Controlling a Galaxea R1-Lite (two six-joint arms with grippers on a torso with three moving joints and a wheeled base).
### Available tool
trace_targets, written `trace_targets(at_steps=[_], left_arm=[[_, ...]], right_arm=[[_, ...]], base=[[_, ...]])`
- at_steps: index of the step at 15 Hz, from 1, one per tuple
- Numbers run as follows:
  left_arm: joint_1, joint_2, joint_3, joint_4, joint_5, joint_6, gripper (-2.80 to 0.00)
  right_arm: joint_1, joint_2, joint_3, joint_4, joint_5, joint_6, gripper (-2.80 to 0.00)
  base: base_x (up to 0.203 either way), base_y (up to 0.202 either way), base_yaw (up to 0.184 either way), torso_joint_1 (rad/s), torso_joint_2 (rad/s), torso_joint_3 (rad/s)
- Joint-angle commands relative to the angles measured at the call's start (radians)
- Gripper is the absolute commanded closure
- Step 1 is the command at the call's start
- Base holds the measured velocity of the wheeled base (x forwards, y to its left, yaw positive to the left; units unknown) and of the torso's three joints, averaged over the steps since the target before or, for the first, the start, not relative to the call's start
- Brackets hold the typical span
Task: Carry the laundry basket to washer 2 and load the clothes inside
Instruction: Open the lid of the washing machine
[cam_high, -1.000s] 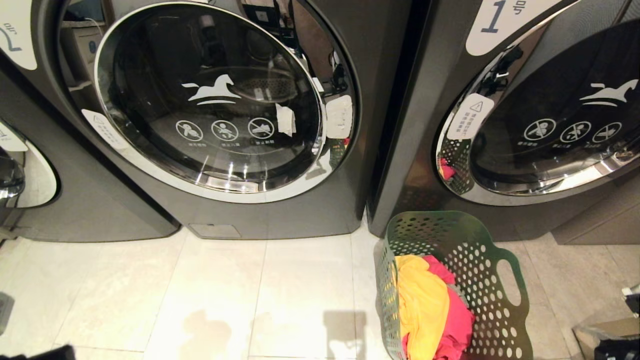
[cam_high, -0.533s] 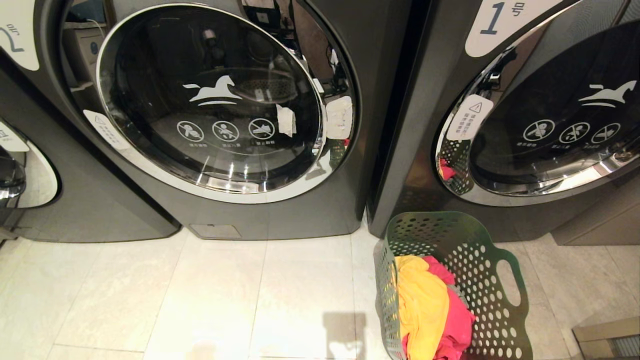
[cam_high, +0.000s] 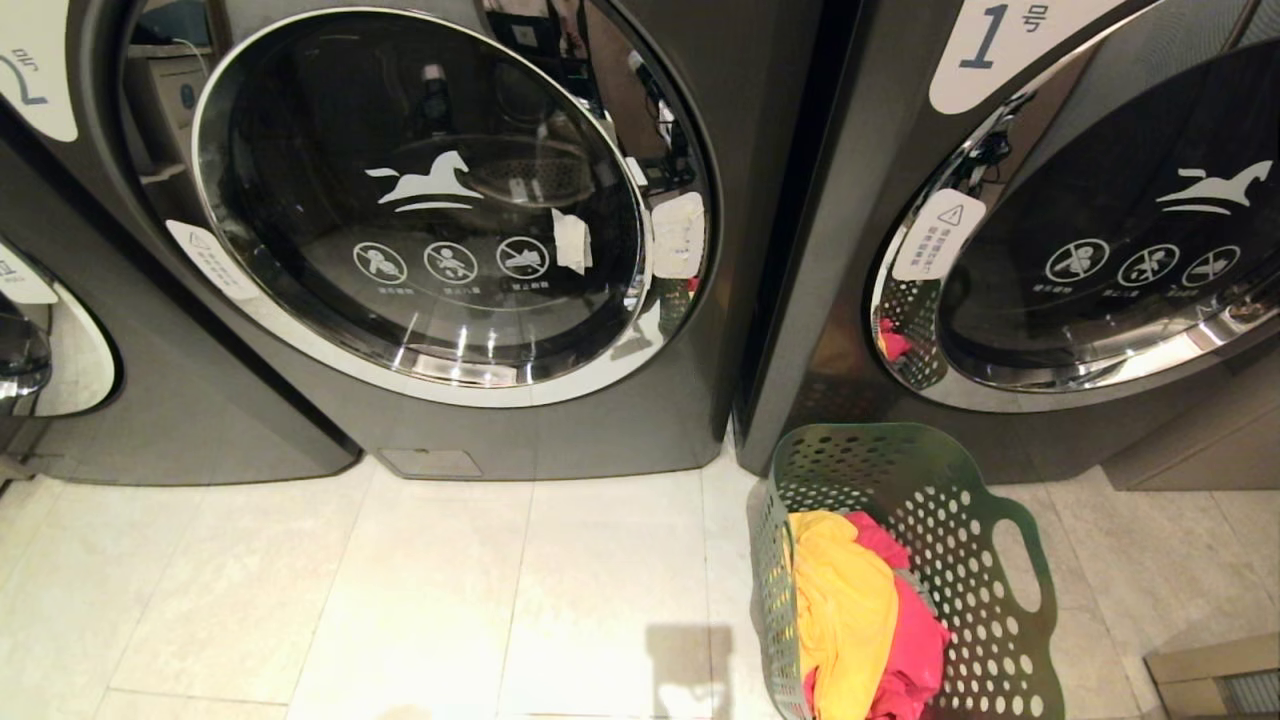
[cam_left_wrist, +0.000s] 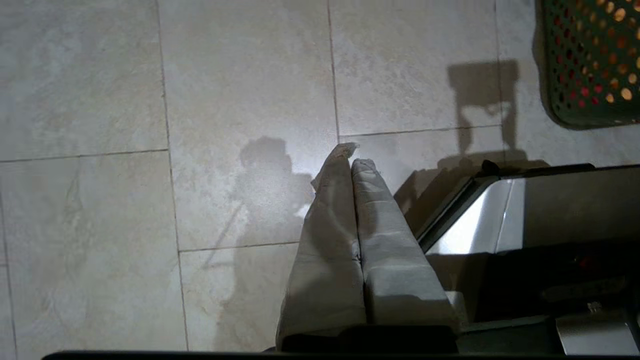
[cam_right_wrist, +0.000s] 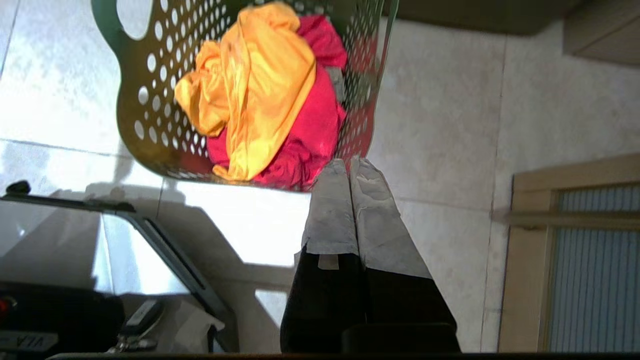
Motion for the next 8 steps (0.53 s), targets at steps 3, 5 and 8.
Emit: trace_targets(at_steps=[3,5,8], left_arm=[[0.158,-0.115,0.005,-0.009,-0.001,0.001,0.00],[0.157,-0.115,0.005,-0.009,-0.001,0.002,0.00],[0.124,-0.125,0.001,-0.001,-0.040,0.031,0.00]], right_arm=[[0.022,-0.132,-0.001,0.003,-0.001,-0.017,0.00],[0.025,-0.192,-0.001,0.003,0.001,-0.017,0.00],[0.033,-0.300,0.003,-0.007,-0.005,-0.011,0.00]], base=[[0.000,0.000,0.000,0.000,0.00,0.000],[0.000,0.000,0.000,0.000,0.00,0.000],[0.000,0.000,0.000,0.000,0.00,0.000]])
